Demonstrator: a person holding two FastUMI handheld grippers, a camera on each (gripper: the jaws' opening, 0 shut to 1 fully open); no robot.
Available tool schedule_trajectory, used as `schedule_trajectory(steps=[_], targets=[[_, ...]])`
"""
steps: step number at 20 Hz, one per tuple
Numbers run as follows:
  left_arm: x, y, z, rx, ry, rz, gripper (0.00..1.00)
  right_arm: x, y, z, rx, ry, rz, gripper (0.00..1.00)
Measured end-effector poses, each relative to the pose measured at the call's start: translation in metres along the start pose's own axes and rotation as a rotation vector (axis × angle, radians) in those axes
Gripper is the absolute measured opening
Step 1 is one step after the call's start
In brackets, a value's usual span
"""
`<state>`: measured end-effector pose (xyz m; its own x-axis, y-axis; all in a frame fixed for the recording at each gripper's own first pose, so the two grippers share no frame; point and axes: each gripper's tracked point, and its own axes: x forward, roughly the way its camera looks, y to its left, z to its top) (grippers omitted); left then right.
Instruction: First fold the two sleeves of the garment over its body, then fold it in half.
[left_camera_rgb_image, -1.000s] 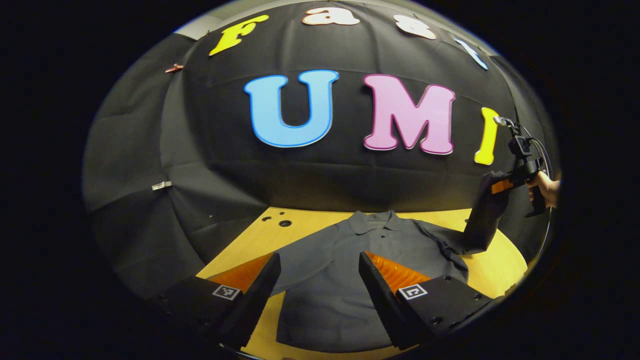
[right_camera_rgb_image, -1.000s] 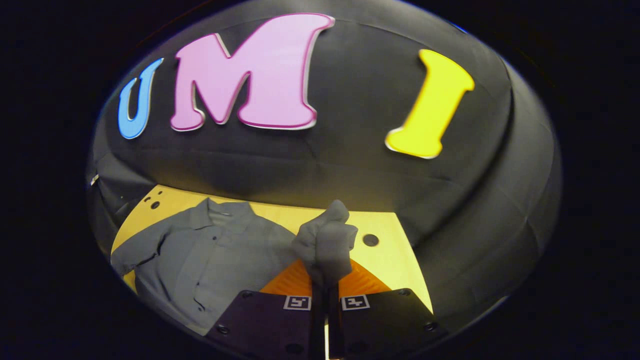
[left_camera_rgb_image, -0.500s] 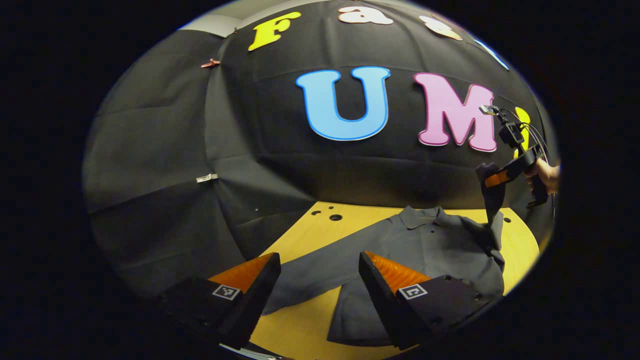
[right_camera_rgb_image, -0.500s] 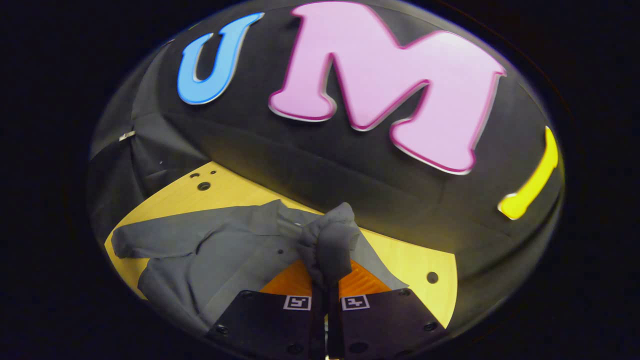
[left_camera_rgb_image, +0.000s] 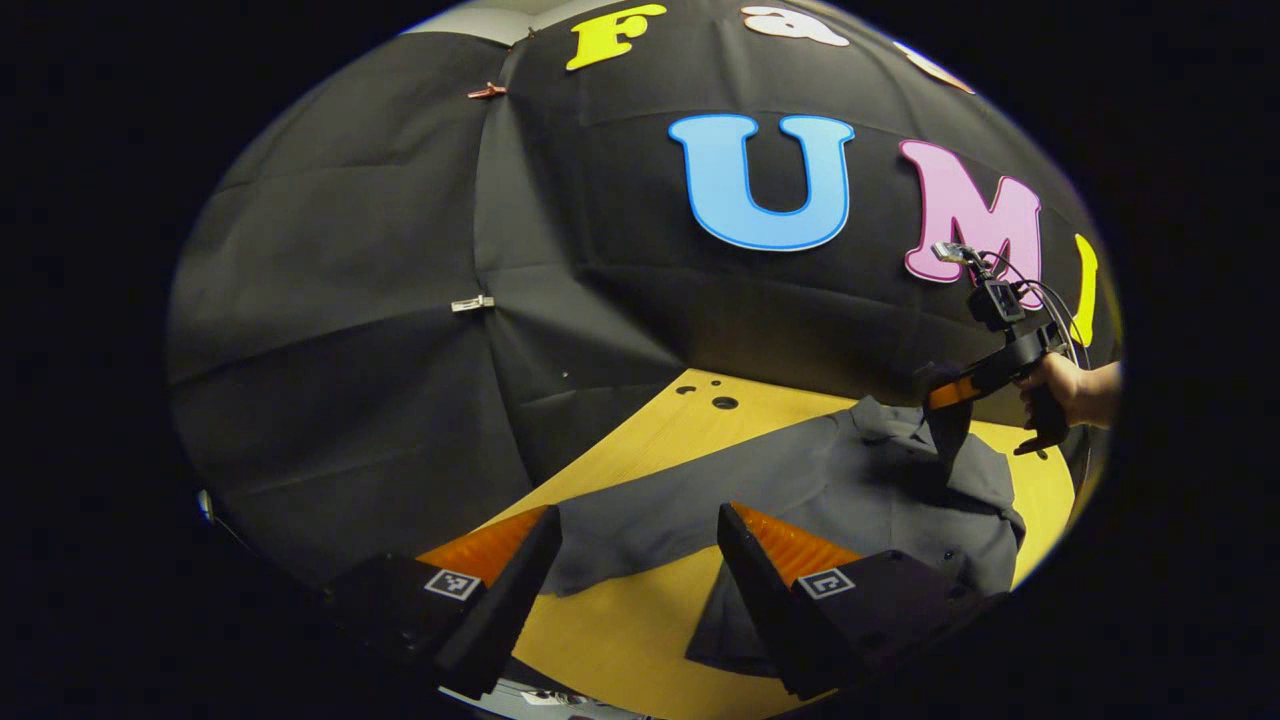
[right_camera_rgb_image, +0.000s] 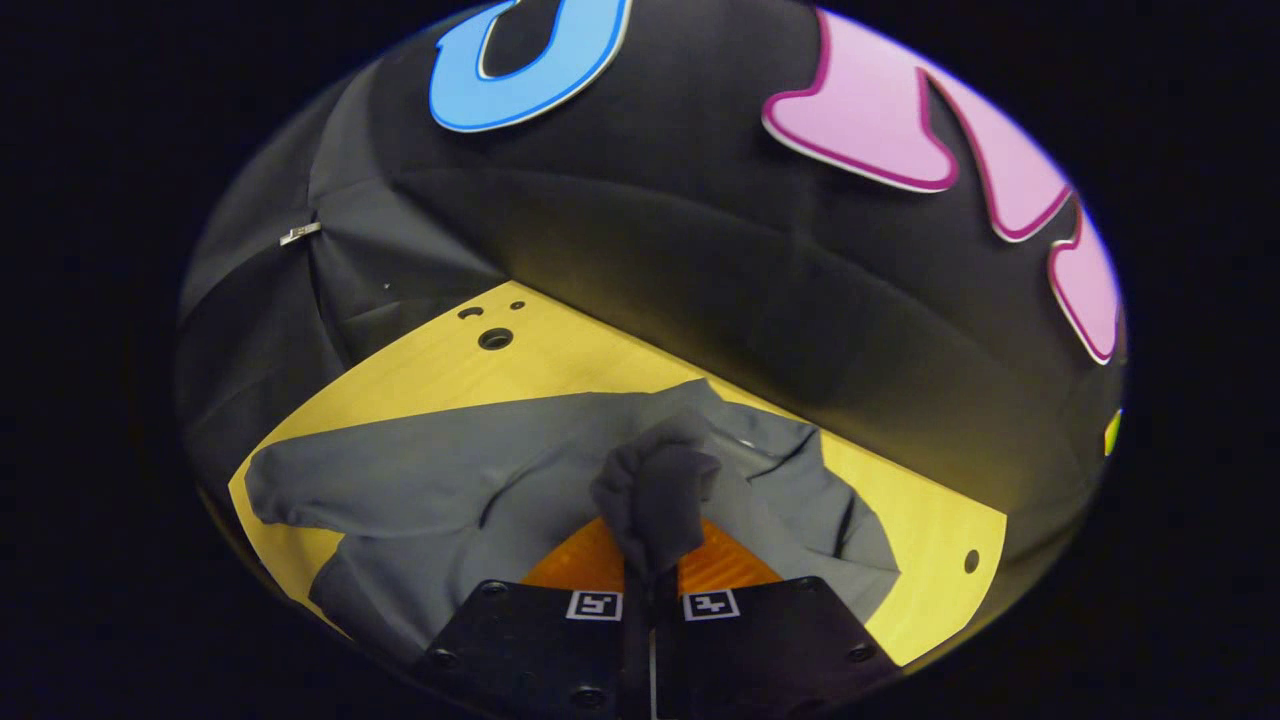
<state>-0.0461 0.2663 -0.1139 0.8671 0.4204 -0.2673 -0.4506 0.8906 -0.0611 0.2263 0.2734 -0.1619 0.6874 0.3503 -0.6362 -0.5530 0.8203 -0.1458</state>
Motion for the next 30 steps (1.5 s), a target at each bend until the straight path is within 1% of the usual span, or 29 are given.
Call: schedule_trajectory(steps=[5,7,8,9,10,12,13,15,17,18,21,24,25,26,27,28,30], targets=[[0.007,0.008,-0.014,-0.031,0.036,0.018,0.99,0.031,0.048,-0.008,0.011,0.02,0.071,0.1],[0.011,0.007,-0.016,-0.056,0.048,0.018,0.99,0.04,0.064,-0.012,0.002,0.026,0.093,0.13],[0.011,0.008,-0.018,-0.074,0.055,0.015,0.99,0.045,0.071,-0.014,-0.006,0.03,0.1,0.1],[0.013,0.007,-0.021,-0.088,0.062,0.016,0.99,0.049,0.077,-0.015,-0.006,0.033,0.107,0.11],[0.014,0.008,-0.022,-0.096,0.066,0.02,0.99,0.05,0.085,-0.017,0.005,0.041,0.121,0.22],[0.017,0.011,-0.024,-0.101,0.067,0.029,0.99,0.05,0.097,-0.02,0.03,0.049,0.148,0.28],[0.018,0.013,-0.024,-0.101,0.068,0.034,0.99,0.045,0.103,-0.018,0.043,0.046,0.166,0.22],[0.024,0.017,-0.029,-0.092,0.067,0.038,0.99,0.034,0.105,-0.016,0.047,0.027,0.171,0.57],[0.032,0.025,-0.029,-0.079,0.068,0.05,0.99,0.015,0.089,-0.015,0.035,0.012,0.12,0.93],[0.038,0.03,-0.033,-0.081,0.071,0.058,0.99,0.008,0.084,-0.015,0.036,0.004,0.102,0.98],[0.057,0.049,-0.046,-0.137,0.101,0.087,0.99,-0.028,0.057,-0.017,0.054,-0.029,0.05,0.98],[0.08,0.073,-0.068,-0.189,0.162,0.128,0.99,-0.072,0.024,-0.025,0.132,-0.071,-0.014,0.98],[0.087,0.08,-0.074,-0.196,0.177,0.142,0.97,-0.086,0.013,-0.031,0.158,-0.084,-0.04,0.98],[0.097,0.089,-0.08,-0.193,0.196,0.158,0.97,-0.104,-0.002,-0.04,0.181,-0.093,-0.074,0.98],[0.105,0.096,-0.087,-0.184,0.213,0.173,0.92,-0.119,-0.014,-0.05,0.2,-0.099,-0.104,0.98],[0.114,0.102,-0.093,-0.177,0.231,0.187,0.96,-0.134,-0.025,-0.061,0.218,-0.1,-0.133,0.98],[0.132,0.103,-0.108,-0.17,0.267,0.189,0.96,-0.163,-0.046,-0.087,0.252,-0.093,-0.189,0.98]])
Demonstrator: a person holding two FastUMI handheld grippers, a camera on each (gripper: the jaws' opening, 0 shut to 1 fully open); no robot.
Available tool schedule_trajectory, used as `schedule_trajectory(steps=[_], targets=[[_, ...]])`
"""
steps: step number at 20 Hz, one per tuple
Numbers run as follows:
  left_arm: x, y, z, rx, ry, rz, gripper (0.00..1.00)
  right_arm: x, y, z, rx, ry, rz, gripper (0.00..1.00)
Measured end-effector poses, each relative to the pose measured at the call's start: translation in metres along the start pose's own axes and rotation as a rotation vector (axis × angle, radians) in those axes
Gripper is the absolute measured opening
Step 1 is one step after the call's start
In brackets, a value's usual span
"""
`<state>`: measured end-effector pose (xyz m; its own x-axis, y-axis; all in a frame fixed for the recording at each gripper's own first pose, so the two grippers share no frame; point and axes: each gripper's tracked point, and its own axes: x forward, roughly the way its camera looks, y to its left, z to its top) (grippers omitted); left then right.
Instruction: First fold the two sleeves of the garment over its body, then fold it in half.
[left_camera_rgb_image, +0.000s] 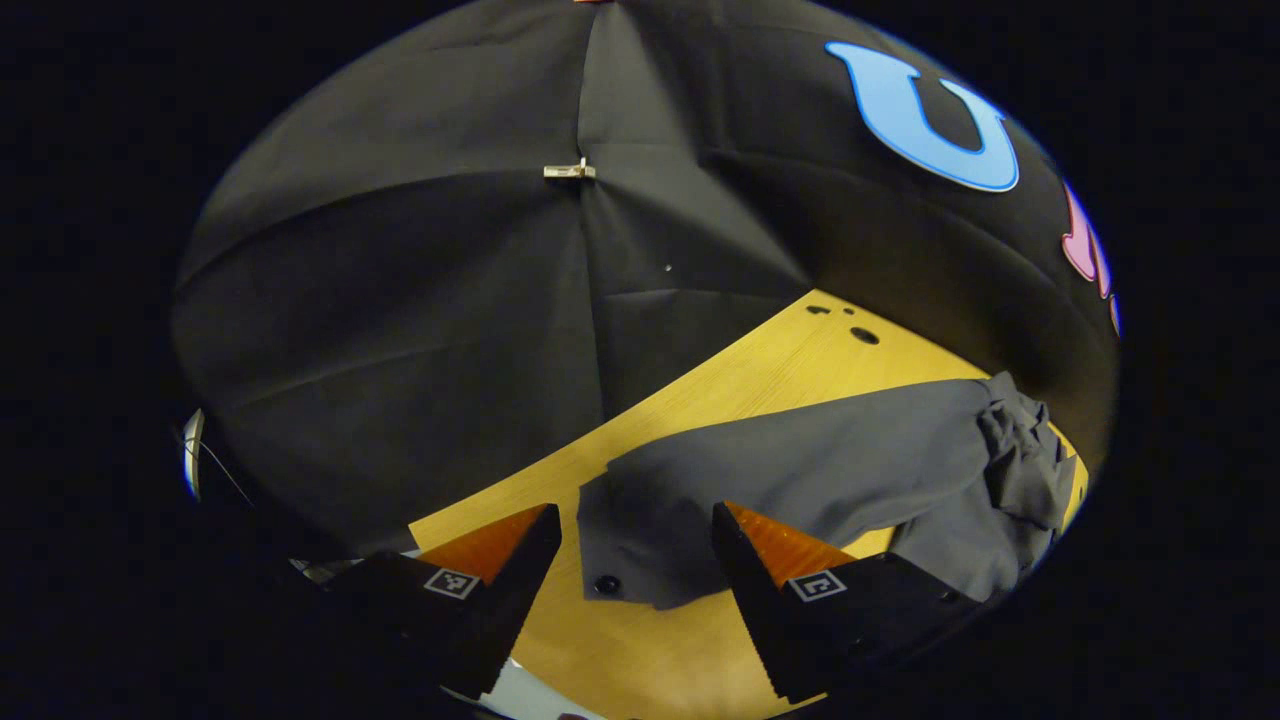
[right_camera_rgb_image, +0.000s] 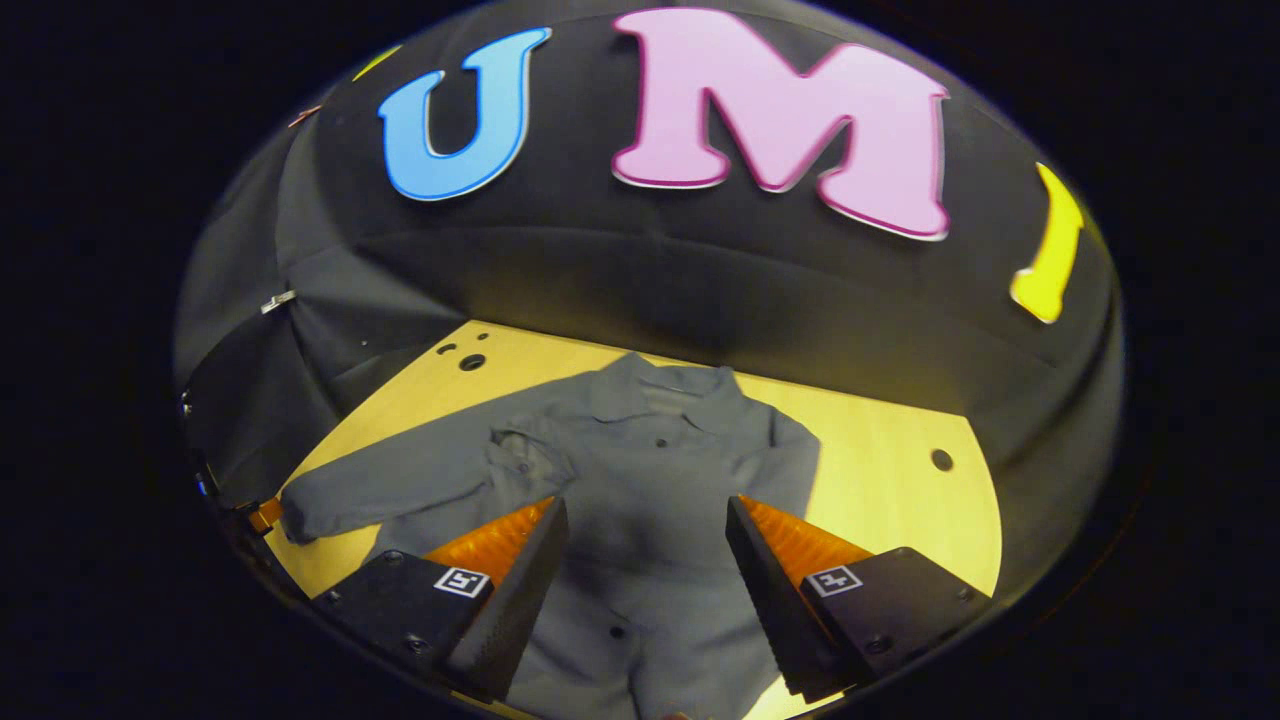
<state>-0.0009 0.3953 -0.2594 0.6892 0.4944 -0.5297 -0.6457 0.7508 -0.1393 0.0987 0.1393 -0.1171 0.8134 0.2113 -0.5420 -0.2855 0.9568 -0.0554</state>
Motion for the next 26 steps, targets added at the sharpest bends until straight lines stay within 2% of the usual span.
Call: schedule_trajectory(steps=[5,9,10,11,12,13,15,17,18,20,21,23,26], targets=[[0.029,-0.002,-0.007,0.114,0.029,-0.014,0.96,-0.062,-0.054,-0.051,0.107,0.018,-0.123,0.98],[0.043,-0.008,-0.019,0.127,0.075,-0.015,0.96,-0.103,-0.081,-0.092,0.193,0.059,-0.205,0.98],[0.045,-0.011,-0.017,0.126,0.064,-0.024,0.93,-0.113,-0.084,-0.099,0.219,0.062,-0.217,0.98],[0.046,-0.013,-0.02,0.132,0.071,-0.031,0.97,-0.12,-0.088,-0.104,0.241,0.06,-0.229,0.98],[0.047,-0.018,-0.019,0.138,0.068,-0.047,0.84,-0.128,-0.092,-0.108,0.257,0.056,-0.24,0.98],[0.049,-0.022,-0.02,0.142,0.076,-0.07,0.84,-0.132,-0.097,-0.112,0.269,0.054,-0.25,0.98],[0.049,-0.028,-0.02,0.148,0.073,-0.094,0.65,-0.14,-0.107,-0.118,0.268,0.054,-0.27,0.98],[0.044,-0.036,-0.018,0.166,0.069,-0.122,0.46,-0.142,-0.114,-0.119,0.265,0.048,-0.28,0.98],[0.049,-0.038,-0.019,0.178,0.07,-0.121,0.25,-0.141,-0.115,-0.118,0.268,0.046,-0.277,0.98],[0.05,-0.04,-0.017,0.184,0.079,-0.095,0.11,-0.137,-0.119,-0.117,0.268,0.043,-0.271,0.98],[0.048,-0.042,-0.016,0.176,0.098,-0.08,0.07,-0.134,-0.122,-0.116,0.264,0.042,-0.267,0.98],[0.044,-0.048,-0.008,0.149,0.089,-0.079,0.06,-0.13,-0.122,-0.115,0.256,0.043,-0.255,0.98],[0.03,-0.065,0.018,0.146,0.038,-0.115,0.06,-0.124,-0.125,-0.111,0.254,0.031,-0.243,0.98]])
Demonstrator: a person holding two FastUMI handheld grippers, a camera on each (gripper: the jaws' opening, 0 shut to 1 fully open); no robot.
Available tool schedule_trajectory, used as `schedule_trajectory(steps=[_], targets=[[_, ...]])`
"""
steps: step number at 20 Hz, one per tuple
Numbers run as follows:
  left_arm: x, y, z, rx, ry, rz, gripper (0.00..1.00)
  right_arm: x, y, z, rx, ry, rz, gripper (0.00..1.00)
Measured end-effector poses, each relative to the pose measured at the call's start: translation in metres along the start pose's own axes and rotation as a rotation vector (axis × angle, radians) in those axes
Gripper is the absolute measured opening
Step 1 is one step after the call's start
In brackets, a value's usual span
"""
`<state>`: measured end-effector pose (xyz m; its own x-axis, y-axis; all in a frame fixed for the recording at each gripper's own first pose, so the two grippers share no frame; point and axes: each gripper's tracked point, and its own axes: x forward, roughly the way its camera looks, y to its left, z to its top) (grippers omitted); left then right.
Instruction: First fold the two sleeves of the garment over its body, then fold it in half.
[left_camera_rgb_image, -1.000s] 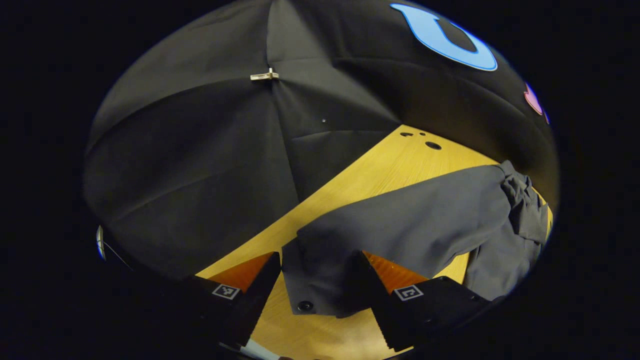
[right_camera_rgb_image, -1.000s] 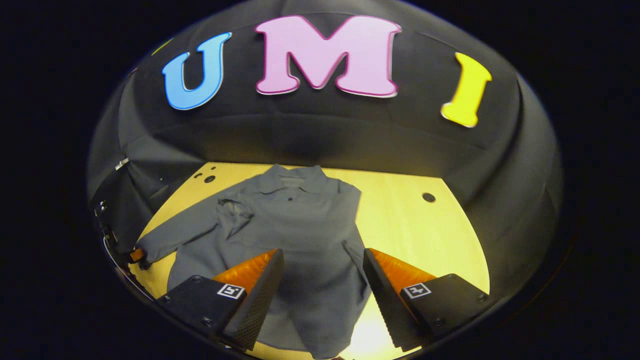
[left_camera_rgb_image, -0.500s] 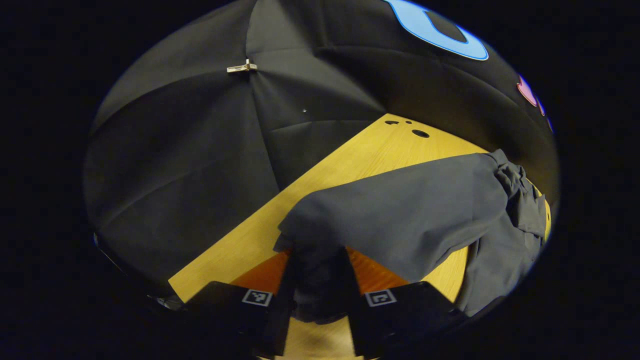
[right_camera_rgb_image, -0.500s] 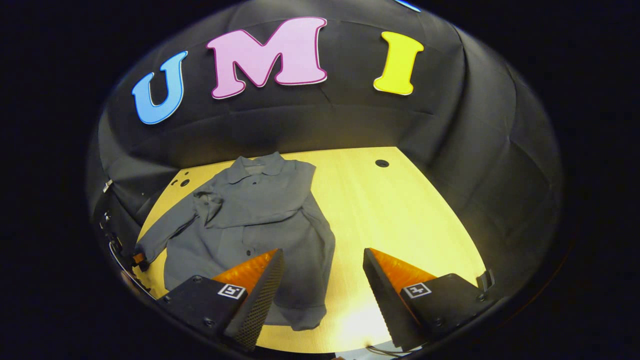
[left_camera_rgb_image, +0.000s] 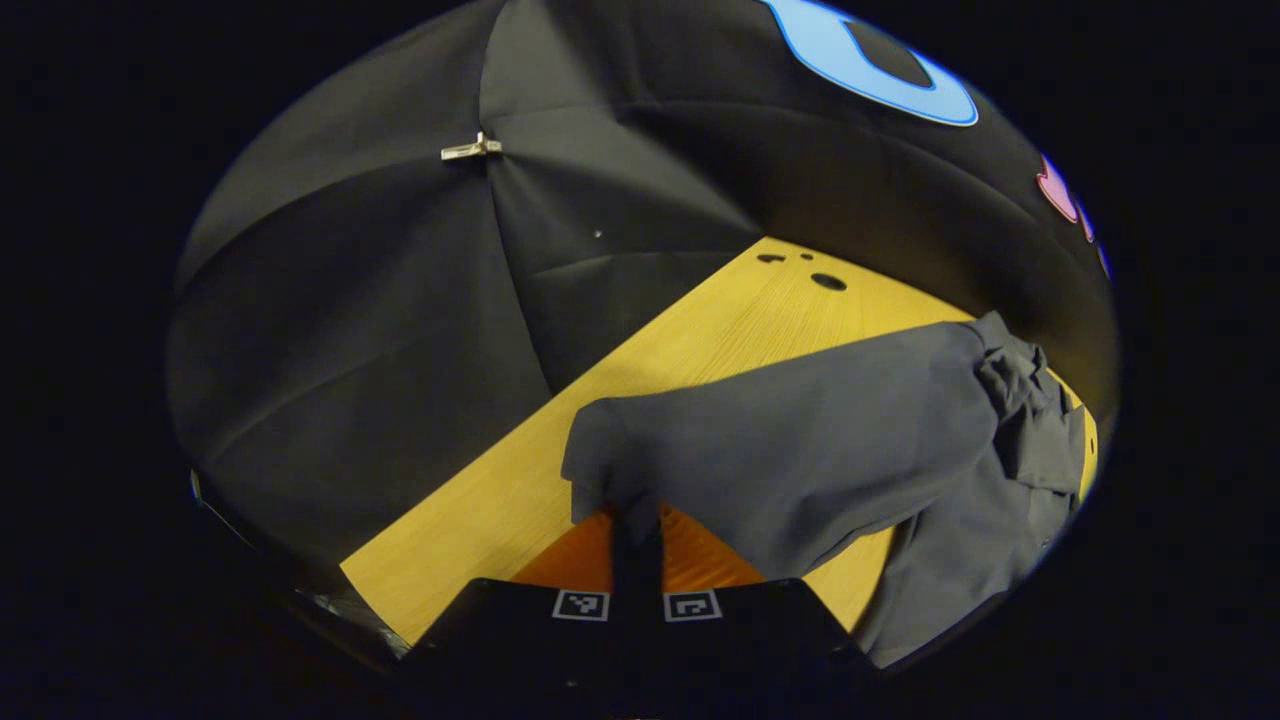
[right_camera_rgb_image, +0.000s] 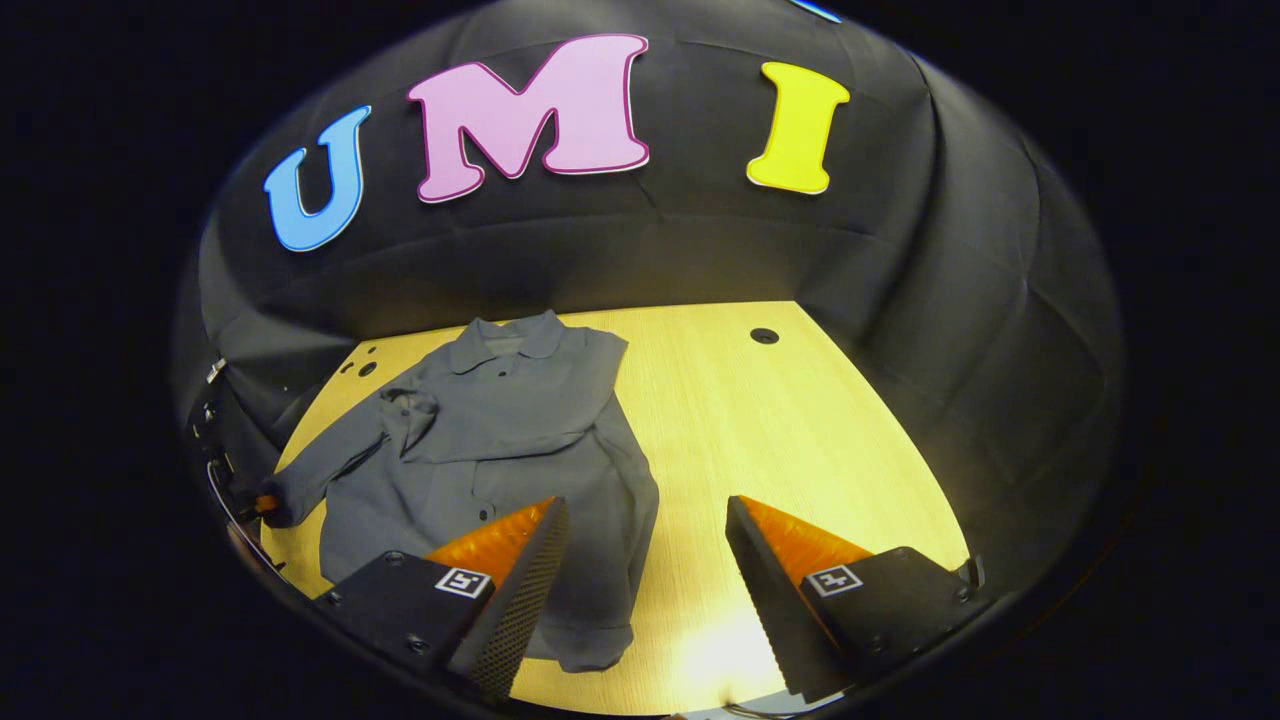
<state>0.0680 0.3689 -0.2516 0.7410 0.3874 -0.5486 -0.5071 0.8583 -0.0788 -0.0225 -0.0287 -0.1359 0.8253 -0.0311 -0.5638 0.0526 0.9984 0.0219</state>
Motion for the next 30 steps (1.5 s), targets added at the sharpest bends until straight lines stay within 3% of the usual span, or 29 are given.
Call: schedule_trajectory(steps=[4,7,14,22,23,24,30], targets=[[-0.019,-0.028,0.043,0.037,-0.073,-0.041,0.05,0.003,-0.01,-0.002,-0.005,-0.005,0.003,0.98],[-0.035,-0.063,0.077,0.009,-0.133,-0.088,0.05,0.0,-0.019,-0.009,0.001,0.0,0.007,0.98],[-0.072,-0.19,0.138,0.073,-0.231,-0.288,0.05,-0.006,-0.045,-0.034,0.041,0.023,-0.012,0.98],[-0.121,-0.359,0.121,0.228,-0.253,-0.538,0.05,-0.012,-0.068,-0.049,0.087,0.039,-0.033,0.97],[-0.126,-0.379,0.115,0.244,-0.247,-0.575,0.05,-0.012,-0.071,-0.051,0.093,0.042,-0.035,0.9],[-0.133,-0.399,0.108,0.262,-0.24,-0.612,0.05,-0.012,-0.073,-0.053,0.099,0.044,-0.037,0.97],[-0.16,-0.484,0.06,0.352,-0.171,-0.772,0.05,-0.007,-0.081,-0.058,0.107,0.061,-0.036,0.99]])
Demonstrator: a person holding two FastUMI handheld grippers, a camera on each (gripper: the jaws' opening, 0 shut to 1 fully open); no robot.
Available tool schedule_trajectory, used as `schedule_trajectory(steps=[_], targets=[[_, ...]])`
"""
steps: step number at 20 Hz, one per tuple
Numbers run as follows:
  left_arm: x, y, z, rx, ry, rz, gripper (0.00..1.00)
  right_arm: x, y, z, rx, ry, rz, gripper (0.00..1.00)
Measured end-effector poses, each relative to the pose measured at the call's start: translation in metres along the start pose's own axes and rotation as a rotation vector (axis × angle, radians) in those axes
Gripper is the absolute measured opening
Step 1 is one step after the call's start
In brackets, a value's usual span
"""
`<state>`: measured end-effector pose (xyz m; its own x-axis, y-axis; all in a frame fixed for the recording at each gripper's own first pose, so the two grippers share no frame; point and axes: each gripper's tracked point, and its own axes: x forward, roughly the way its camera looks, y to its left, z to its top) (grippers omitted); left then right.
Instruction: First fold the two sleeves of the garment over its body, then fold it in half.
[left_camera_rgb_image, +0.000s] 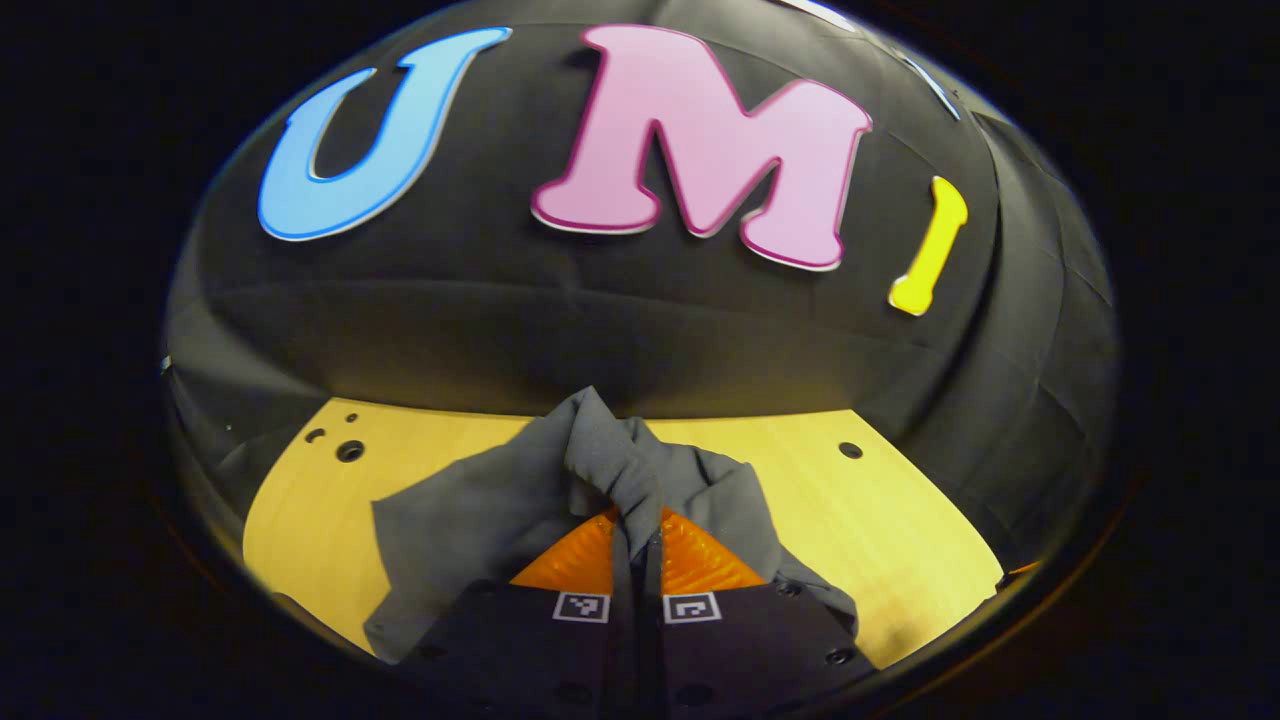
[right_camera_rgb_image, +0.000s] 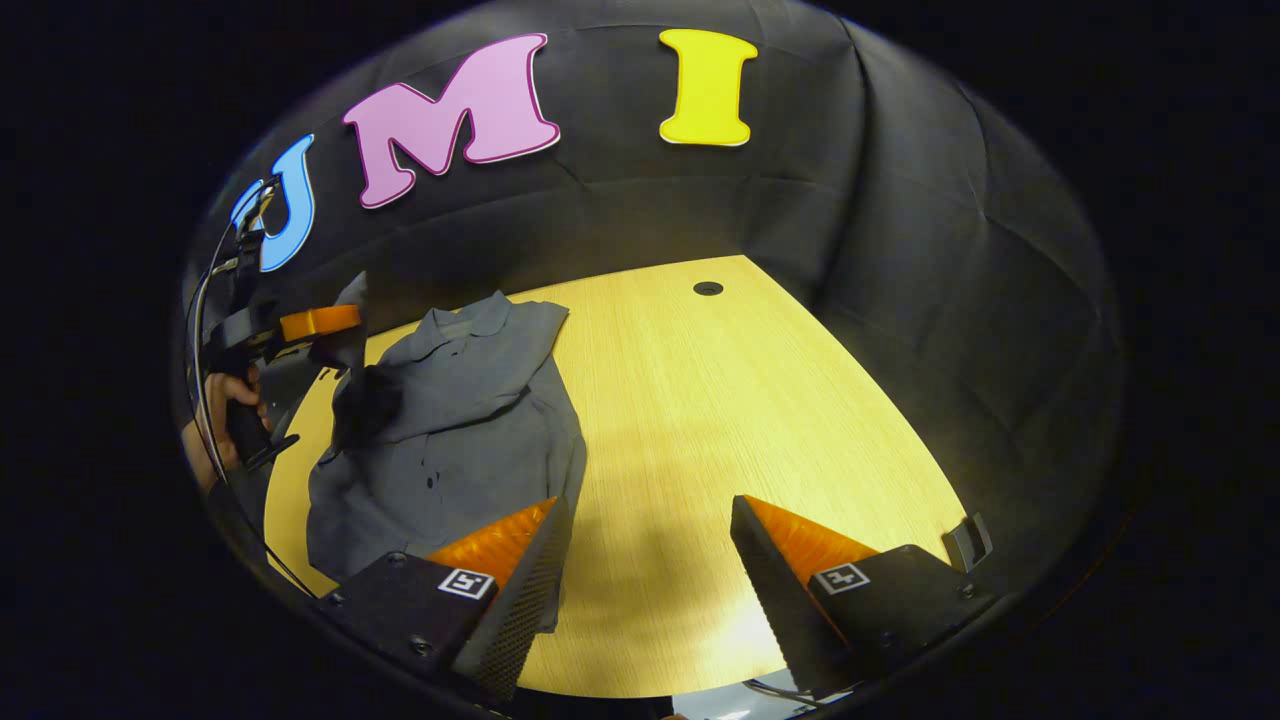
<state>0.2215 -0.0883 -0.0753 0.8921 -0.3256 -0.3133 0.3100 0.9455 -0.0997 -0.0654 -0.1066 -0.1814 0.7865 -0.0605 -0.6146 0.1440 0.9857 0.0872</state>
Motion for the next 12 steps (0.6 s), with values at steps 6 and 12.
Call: schedule_trajectory(steps=[6,12], targets=[[0.044,-0.054,-0.025,-0.044,0.095,-0.085,0.05,0.009,-0.005,-0.001,0.015,0.016,0.008,0.99],[0.082,-0.081,-0.061,0.0,0.19,-0.105,0.13,0.014,-0.013,0.002,0.041,0.017,0.002,0.99]])
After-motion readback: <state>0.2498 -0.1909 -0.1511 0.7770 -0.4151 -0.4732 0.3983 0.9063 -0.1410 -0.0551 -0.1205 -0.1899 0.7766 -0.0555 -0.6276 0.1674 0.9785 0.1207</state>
